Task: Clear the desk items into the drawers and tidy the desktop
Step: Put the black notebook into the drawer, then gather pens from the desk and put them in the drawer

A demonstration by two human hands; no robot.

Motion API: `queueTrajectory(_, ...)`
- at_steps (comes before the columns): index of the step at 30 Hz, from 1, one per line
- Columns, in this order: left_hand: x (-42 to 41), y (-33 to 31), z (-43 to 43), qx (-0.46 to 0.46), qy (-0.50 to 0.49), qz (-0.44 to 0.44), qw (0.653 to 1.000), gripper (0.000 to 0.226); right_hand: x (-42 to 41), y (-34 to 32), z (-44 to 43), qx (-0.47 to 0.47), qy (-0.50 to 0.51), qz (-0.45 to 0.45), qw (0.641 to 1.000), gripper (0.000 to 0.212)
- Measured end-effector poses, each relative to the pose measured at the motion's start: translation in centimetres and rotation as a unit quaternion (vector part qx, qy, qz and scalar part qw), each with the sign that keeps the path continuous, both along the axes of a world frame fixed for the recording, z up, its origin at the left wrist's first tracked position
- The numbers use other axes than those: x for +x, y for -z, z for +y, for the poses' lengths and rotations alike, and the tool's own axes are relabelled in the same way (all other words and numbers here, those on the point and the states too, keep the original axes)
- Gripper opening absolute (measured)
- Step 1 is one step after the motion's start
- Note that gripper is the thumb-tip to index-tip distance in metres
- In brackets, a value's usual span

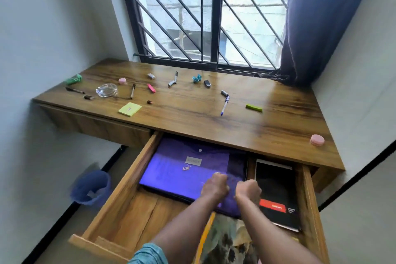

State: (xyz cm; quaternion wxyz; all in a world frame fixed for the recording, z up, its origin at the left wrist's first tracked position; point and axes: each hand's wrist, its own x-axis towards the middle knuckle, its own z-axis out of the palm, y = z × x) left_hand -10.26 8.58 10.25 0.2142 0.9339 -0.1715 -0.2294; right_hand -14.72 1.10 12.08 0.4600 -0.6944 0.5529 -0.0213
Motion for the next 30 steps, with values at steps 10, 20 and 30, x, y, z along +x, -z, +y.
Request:
queueTrajectory(10, 5.7, -3.9, 19.2, -0.041, -0.122, -0.071, 0.989, 0.042, 7.7, -4.1, 18.1, -0.034, -0.135, -0.022, 0.990, 0.026)
queueTrajectory(20, 13.1, -7.5, 41.4, -0.053, -0.226, -0.147, 0.962, 0.035, 15.1, -7.7, 38.2, -0.048, -0.202, -0.077, 0.975, 0.023)
queueTrajectory(30, 26.6, -8.5, 49.2, -0.063, -0.318, -0.103, 0.940, 0.032, 27.7, -7.8, 42.2, -0.105, -0.195, -0.119, 0.968, 0.021)
